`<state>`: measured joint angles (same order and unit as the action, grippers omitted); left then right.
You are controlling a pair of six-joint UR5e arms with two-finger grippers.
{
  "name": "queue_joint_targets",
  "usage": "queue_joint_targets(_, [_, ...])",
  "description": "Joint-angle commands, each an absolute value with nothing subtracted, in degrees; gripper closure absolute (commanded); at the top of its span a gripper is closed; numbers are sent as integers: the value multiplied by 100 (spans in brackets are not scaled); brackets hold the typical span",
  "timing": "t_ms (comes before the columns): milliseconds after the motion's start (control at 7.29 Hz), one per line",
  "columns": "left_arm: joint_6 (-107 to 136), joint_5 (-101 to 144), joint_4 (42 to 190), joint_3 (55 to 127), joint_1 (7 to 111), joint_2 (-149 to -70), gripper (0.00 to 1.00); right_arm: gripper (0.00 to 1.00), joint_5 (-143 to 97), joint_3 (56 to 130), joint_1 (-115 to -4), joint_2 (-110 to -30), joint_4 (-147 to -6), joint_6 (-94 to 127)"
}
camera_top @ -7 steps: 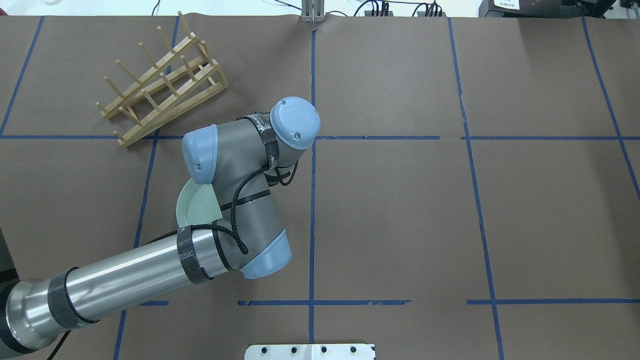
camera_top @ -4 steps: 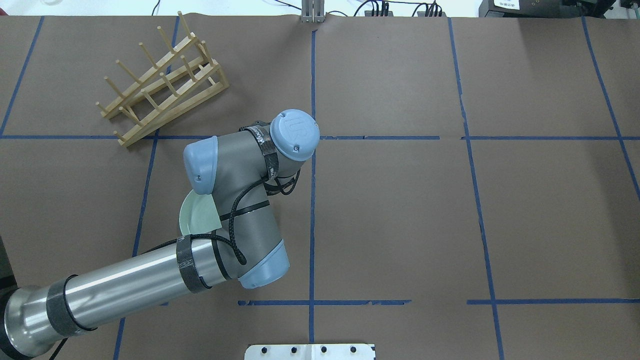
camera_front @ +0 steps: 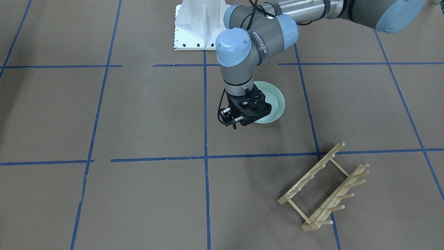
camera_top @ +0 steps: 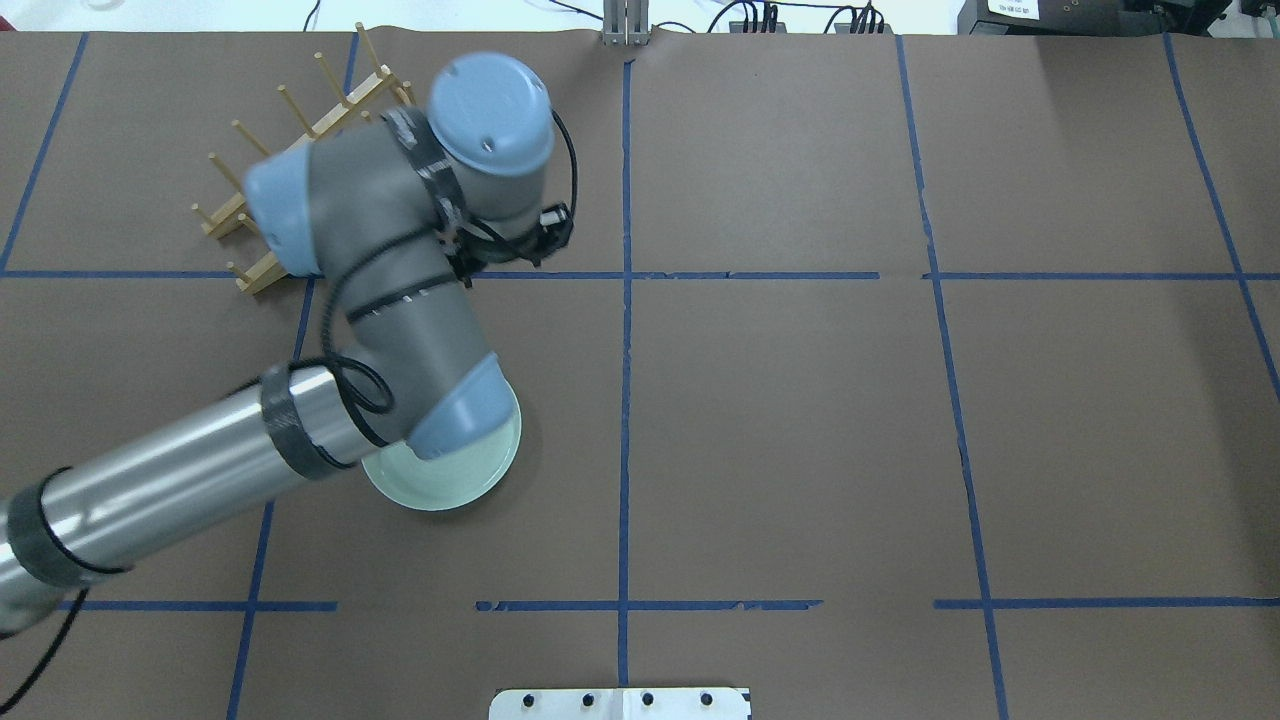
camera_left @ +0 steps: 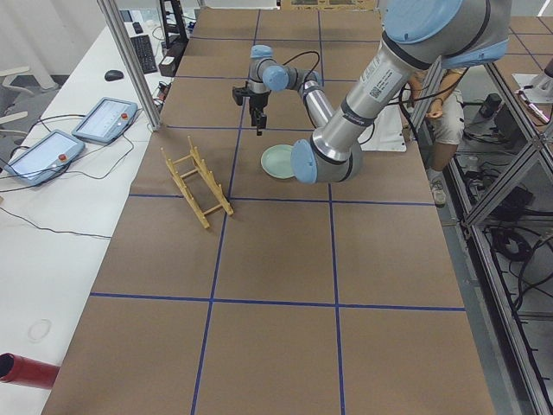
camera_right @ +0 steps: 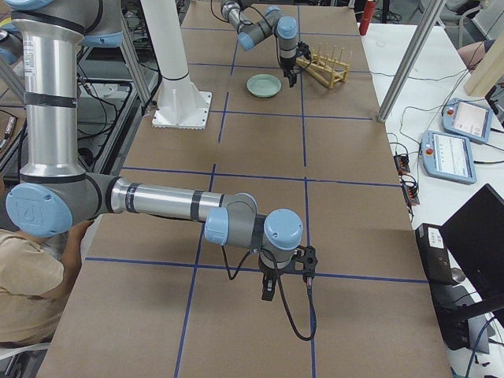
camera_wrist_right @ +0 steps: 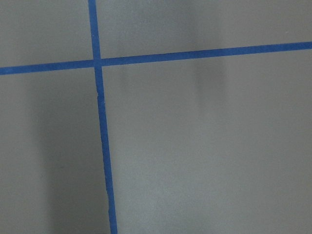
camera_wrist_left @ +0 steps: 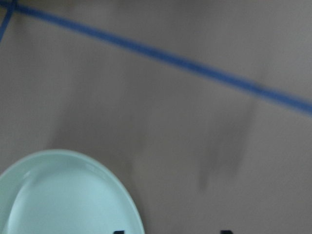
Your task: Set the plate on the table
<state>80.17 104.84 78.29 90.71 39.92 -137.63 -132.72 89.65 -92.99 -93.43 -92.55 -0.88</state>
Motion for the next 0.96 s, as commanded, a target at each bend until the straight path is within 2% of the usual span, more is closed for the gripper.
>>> queue_joint_targets(0, [6258, 11440, 8233, 9727, 5276, -12977, 20, 0, -13271, 8965, -9299, -9343, -9255, -88])
queue_joint_targets(412, [2932, 12846, 9367, 9721, 7034, -10844, 11, 0, -13271, 8965, -9299, -9343, -9255, -88])
queue_joint_targets(549, [2004, 13163, 9387, 9712, 7632, -10254, 10, 0, -13271, 8965, -9299, -9343, -9255, -88])
queue_joint_targets(686, [803, 13453, 9404, 9712, 8308, -9604, 0, 0, -13271, 8956, -9299, -9334, -9255, -88])
queue_joint_targets(824, [-18, 13856, 9352, 9686, 9045, -8971, 0, 0, -13271, 8956, -9299, -9343, -9255, -88])
